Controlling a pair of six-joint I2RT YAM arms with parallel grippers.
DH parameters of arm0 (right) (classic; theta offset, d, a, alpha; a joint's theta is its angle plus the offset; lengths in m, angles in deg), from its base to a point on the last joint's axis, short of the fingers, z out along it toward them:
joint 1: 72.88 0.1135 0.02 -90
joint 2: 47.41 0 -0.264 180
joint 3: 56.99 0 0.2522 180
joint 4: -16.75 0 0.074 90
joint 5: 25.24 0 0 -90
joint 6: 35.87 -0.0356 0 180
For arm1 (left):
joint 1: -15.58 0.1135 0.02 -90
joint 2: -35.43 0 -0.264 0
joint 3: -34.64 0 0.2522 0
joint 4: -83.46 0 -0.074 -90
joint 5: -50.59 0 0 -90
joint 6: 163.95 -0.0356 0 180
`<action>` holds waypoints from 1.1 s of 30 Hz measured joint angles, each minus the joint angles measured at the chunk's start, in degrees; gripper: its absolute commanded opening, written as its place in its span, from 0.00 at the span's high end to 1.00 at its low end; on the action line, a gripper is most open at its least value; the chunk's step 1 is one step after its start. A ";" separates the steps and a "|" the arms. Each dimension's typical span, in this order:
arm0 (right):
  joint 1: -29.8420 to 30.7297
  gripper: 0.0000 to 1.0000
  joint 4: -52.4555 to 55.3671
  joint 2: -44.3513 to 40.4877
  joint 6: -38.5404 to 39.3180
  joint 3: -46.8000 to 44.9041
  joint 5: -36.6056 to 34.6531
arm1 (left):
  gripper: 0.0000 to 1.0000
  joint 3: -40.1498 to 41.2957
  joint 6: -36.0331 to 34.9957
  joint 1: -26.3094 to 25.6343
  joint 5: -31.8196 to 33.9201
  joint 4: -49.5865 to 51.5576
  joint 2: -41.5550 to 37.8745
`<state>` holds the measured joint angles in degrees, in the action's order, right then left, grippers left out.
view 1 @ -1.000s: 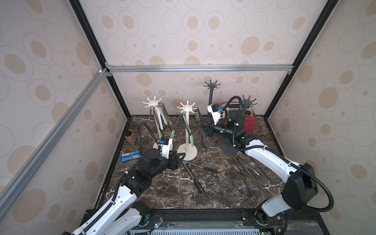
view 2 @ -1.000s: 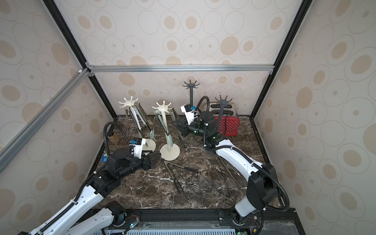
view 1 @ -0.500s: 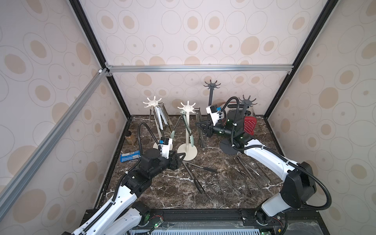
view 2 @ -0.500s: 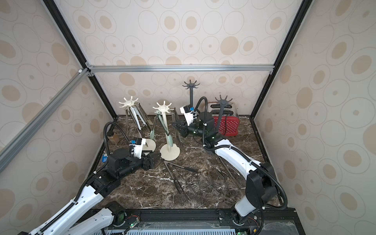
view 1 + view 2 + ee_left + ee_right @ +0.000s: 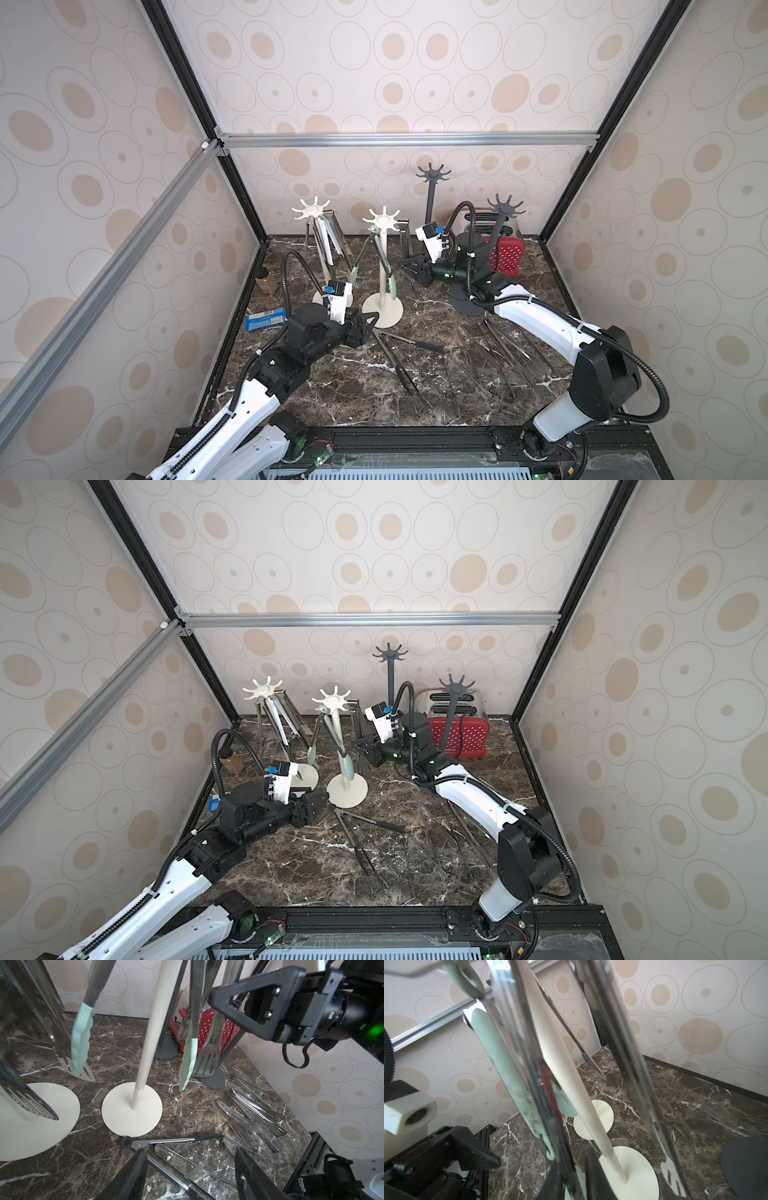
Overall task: Hang food tongs on kitchen utensil racks
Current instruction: Hang the food tongs on the rack, then pick up the food tongs from the center of the board.
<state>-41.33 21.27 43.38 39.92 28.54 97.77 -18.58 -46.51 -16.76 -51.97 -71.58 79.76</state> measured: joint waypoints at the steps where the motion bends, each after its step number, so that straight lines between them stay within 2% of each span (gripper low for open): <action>1: 0.00 0.73 0.28 0.00 -0.11 -0.11 -0.02 | 0.33 0.00 0.00 0.00 0.02 0.00 0.00; 5: 0.00 0.61 1.11 0.02 0.00 -0.39 -0.04 | 0.33 0.00 0.04 0.00 0.00 0.00 0.00; 9: 0.00 0.55 1.16 0.02 0.04 -0.44 -0.24 | 0.34 0.00 0.22 0.00 0.02 0.00 0.02; 18: 0.00 0.51 1.36 -0.98 0.13 -2.32 -0.33 | 0.34 0.00 0.46 0.00 0.02 0.02 0.02; 24: 0.00 0.48 1.90 -5.14 0.15 -4.20 -1.27 | 0.34 0.00 0.59 0.00 0.00 0.07 0.02; 33: 0.02 0.48 7.78 -14.08 0.57 -4.63 -7.87 | 0.34 0.00 1.07 0.00 0.02 0.31 0.09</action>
<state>-41.31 29.05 29.30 40.48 23.91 89.90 -18.58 -45.44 -16.76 -51.95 -71.27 79.85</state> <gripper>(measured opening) 0.519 0.662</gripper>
